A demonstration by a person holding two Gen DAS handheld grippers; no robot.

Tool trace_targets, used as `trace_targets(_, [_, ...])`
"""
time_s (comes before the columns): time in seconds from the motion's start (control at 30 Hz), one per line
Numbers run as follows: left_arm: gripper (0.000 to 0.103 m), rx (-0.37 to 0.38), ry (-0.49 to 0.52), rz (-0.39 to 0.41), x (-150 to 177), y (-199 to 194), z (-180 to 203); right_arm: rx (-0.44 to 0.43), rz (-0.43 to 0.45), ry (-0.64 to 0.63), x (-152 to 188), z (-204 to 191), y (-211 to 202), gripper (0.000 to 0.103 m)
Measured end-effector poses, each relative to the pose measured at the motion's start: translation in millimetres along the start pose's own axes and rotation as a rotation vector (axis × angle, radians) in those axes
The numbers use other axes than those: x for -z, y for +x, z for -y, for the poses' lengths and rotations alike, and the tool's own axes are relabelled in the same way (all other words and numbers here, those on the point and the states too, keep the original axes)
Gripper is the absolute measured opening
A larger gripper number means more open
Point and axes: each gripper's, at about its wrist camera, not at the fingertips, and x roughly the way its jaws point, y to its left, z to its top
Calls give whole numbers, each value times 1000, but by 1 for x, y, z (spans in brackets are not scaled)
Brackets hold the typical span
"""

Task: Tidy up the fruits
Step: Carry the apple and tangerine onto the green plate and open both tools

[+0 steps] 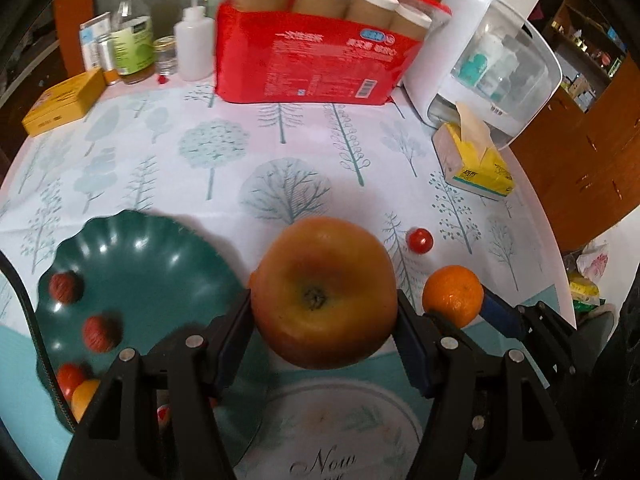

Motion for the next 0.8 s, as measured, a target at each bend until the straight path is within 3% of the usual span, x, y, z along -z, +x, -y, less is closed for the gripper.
trace_targets(0.4, [65,2,-34,64,54,-67,-40,-66,-30,-18,20,-57,-27,39])
trace_targets(0.8, [65,-31,-104,82,105,-115,-116,-112,-100,-15,48,-121,-28,39])
